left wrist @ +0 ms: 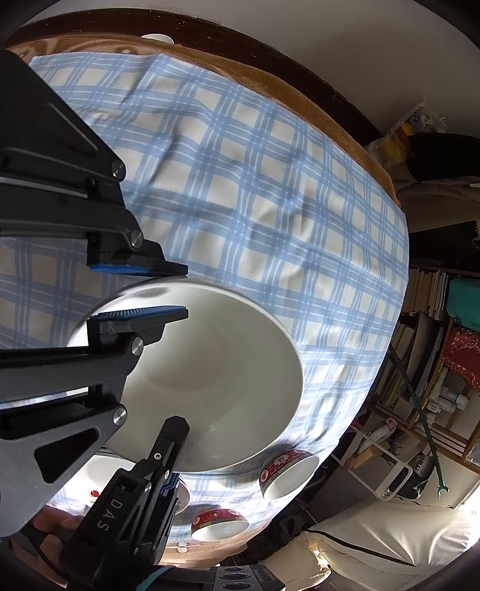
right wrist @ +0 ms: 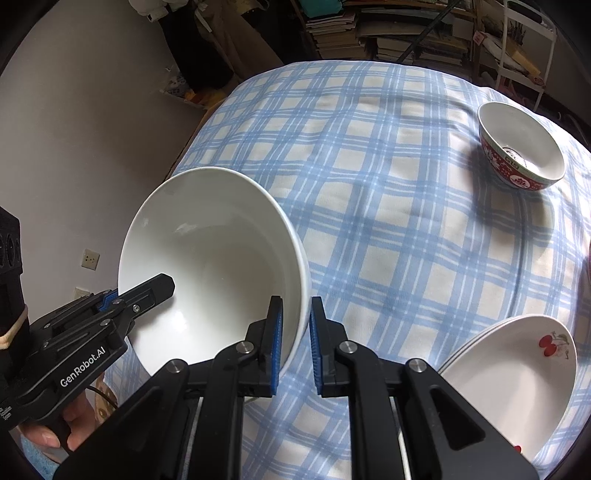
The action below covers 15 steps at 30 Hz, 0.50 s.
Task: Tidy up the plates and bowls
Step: 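Lift the white bowl with both grippers and carry it over another white bowl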
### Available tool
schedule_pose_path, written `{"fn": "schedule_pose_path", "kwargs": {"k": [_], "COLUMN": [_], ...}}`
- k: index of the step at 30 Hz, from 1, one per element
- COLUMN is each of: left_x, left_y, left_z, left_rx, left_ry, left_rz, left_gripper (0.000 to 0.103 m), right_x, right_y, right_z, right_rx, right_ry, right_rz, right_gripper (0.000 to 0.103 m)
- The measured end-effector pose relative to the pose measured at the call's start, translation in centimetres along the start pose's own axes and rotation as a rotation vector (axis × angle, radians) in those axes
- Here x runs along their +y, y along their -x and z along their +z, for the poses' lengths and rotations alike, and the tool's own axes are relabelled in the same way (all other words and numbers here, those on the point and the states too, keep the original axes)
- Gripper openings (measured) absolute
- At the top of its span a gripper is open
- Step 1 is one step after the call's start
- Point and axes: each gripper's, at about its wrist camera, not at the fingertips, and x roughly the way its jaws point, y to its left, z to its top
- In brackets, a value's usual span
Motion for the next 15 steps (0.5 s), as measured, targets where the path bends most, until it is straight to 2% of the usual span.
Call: {"fn": "schedule_pose_path", "kwargs": {"k": [9, 15], "left_x": [-2.1, -3.4], "left_y": [-1.7, -3.4], "left_z": [-1.8, -2.8], "left_rx": [0.061, 0.123], "left_ry": [-0.05, -0.085], "left_rz": [0.0, 0.016], "left_gripper": [0.015, 0.015], "right_x": [-1.7, -3.5], "right_y": [0.7, -0.4], "right_z": [-2.7, -5.0], "right_rx": [-0.011, 0.04], "right_ry": [-0.004, -0.048], "right_rz": [-0.048, -0.057], "right_gripper": [0.016, 0.017]}}
